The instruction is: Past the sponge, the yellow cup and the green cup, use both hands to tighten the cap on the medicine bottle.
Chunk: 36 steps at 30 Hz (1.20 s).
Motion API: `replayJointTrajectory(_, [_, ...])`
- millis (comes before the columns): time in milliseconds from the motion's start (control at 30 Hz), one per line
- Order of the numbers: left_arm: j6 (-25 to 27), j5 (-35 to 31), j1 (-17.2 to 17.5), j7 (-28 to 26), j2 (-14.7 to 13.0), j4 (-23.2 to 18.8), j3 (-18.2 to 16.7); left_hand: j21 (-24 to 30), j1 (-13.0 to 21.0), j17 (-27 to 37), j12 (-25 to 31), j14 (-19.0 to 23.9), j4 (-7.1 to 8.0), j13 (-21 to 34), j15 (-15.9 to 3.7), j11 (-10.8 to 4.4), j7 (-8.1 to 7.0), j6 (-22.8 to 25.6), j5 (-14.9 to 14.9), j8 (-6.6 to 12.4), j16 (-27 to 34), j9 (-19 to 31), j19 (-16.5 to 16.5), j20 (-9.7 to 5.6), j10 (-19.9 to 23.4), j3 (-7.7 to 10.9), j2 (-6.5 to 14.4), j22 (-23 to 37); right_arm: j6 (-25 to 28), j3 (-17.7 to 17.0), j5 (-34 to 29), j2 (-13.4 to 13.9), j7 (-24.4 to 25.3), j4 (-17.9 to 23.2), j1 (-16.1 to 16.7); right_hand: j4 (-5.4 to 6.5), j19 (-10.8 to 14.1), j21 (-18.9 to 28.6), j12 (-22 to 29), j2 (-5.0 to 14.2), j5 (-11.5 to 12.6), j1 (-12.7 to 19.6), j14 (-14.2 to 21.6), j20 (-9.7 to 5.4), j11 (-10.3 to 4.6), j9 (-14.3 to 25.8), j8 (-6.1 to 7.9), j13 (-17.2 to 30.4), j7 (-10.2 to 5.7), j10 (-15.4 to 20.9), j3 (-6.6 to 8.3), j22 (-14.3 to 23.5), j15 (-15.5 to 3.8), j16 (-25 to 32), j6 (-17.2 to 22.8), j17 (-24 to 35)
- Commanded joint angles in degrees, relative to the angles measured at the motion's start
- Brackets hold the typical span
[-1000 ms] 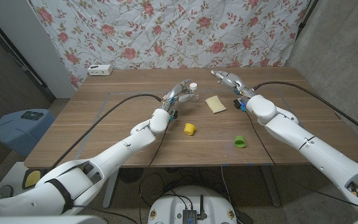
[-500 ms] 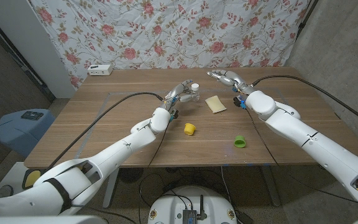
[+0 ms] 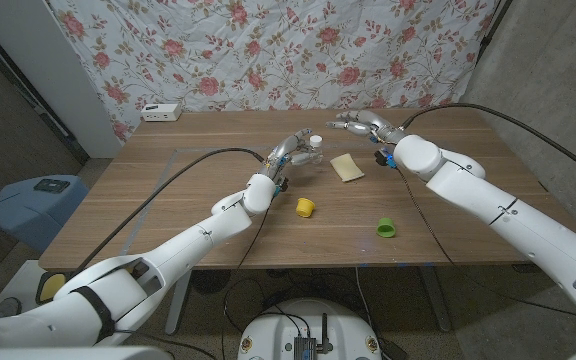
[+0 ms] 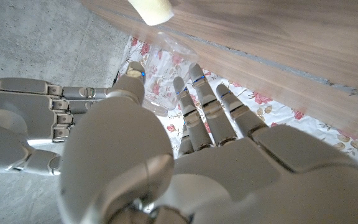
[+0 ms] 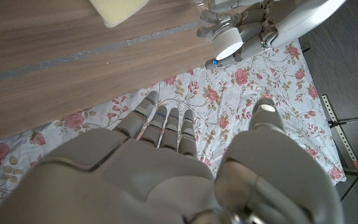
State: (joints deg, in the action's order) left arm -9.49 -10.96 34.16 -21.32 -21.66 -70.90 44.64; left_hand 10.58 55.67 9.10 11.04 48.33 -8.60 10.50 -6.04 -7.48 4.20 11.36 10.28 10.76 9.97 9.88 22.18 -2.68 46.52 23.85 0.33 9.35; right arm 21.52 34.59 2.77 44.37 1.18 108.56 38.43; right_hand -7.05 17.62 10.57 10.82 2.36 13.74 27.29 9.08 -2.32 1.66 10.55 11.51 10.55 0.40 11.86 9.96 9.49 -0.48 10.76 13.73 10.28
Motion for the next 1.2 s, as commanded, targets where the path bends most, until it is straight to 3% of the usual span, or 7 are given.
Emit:
replayJointTrajectory(33, [-0.99,-0.20,-0.09,0.14,-0.12,0.31,0.12,-0.10,0.42,-0.03,0.16,0.75,0.16,0.19,-4.40,-0.52,-0.32,0.49,0.20,0.04,-0.13,0.13,-0.25,-1.62,1.15,0.50,0.15,0.12,4.77,2.82,-3.02,1.33,-4.20,2.90,-3.82,-1.09,0.11,-0.01,-0.09,0.06,-0.52,1.58,-0.80,0.26,0.07,0.12,0.23,0.20,0.02,-0.60,0.55,0.08,0.60,-0.25,0.67,0.09])
replayJointTrajectory(233, [-1.26,-0.23,0.09,0.07,-0.14,0.26,0.07,-0.08,0.38,-0.04,0.15,0.68,0.15,0.20,-4.37,-0.43,-0.47,0.55,0.19,0.02,-0.17,0.13,-0.29,-1.62,1.23,0.57,0.07,0.13,6.12,3.91,-4.17,1.58,-6.32,3.36,-5.39,-2.29,-0.39,-0.06,-0.21,-0.28,-1.01,3.92,-1.58,1.68,0.06,0.20,0.15,0.23,-2.28,-1.60,1.37,0.09,1.23,-0.24,0.86,0.08])
replayJointTrajectory(333, [-1.62,-0.39,0.06,0.11,-0.24,0.35,0.14,-0.09,0.35,-0.04,0.11,0.69,0.17,0.21,-4.32,-0.39,-0.50,0.64,0.20,0.04,-0.17,0.13,-0.35,-1.57,1.16,0.62,0.09,0.13,6.70,4.39,-4.43,1.79,-7.80,3.51,-6.24,-2.46,-0.72,-0.12,-0.29,-0.47,-1.17,4.47,-2.24,2.45,-0.12,0.24,0.09,0.24,-2.49,-2.09,1.53,0.11,1.73,-0.39,0.87,0.09])
replayJointTrajectory(600, [-1.64,-0.87,0.09,0.07,-0.42,0.12,0.19,-0.09,0.27,-0.05,0.13,0.60,0.20,0.22,-4.48,-0.70,-0.69,0.73,0.19,0.02,-0.20,0.13,-0.42,-1.66,1.33,0.73,0.05,0.13,8.10,5.67,-5.61,2.44,-11.35,3.89,-8.61,-2.46,-1.98,-0.12,-0.20,-1.19,-1.80,6.24,-3.51,6.54,0.00,0.37,-0.27,0.28,-3.96,-3.39,2.06,0.19,7.24,-0.16,0.24,0.22])
replayJointTrajectory(800, [-1.17,-1.12,0.18,0.11,-0.48,-0.31,0.20,-0.09,0.13,-0.05,0.14,0.59,0.27,0.23,-4.51,-0.92,-0.77,0.79,0.18,0.01,-0.20,0.13,-0.50,-1.79,1.44,0.79,0.05,0.14,8.82,6.66,-6.50,2.55,-13.85,3.71,-10.38,-2.32,-2.86,-0.21,-0.25,-1.36,-1.93,6.64,-4.12,8.43,0.37,0.43,-0.31,0.30,-4.24,-4.13,2.23,0.22,9.16,-0.18,0.14,0.29])
replayJointTrajectory(1033, [-1.01,-1.24,0.33,0.31,-0.63,-0.74,0.21,-0.10,0.04,-0.05,0.14,0.49,0.27,0.24,-4.65,-0.69,-1.08,0.84,0.18,-0.02,-0.23,0.13,-0.61,-1.97,1.54,0.89,0.01,0.14,9.98,7.71,-7.21,2.49,-16.55,3.57,-12.17,-2.09,-3.05,0.04,-0.40,-1.55,-2.04,7.00,-5.64,11.91,2.24,0.52,-0.39,0.36,-4.53,-5.79,2.41,0.25,10.54,-0.32,-0.20,0.39])
replayJointTrajectory(1200, [-1.00,-1.35,0.32,0.46,-0.75,-0.91,0.22,-0.09,-0.08,-0.04,0.14,0.53,0.35,0.24,-4.61,-0.70,-1.12,0.80,0.18,-0.05,-0.20,0.13,-0.66,-1.96,1.60,0.95,0.06,0.14,10.84,8.33,-7.80,2.46,-17.80,3.61,-13.09,-1.95,-3.19,0.06,-0.54,-1.62,-2.10,7.07,-6.81,12.83,3.47,0.56,-0.28,0.40,-4.75,-6.93,2.47,0.27,10.95,-0.46,0.01,0.44])
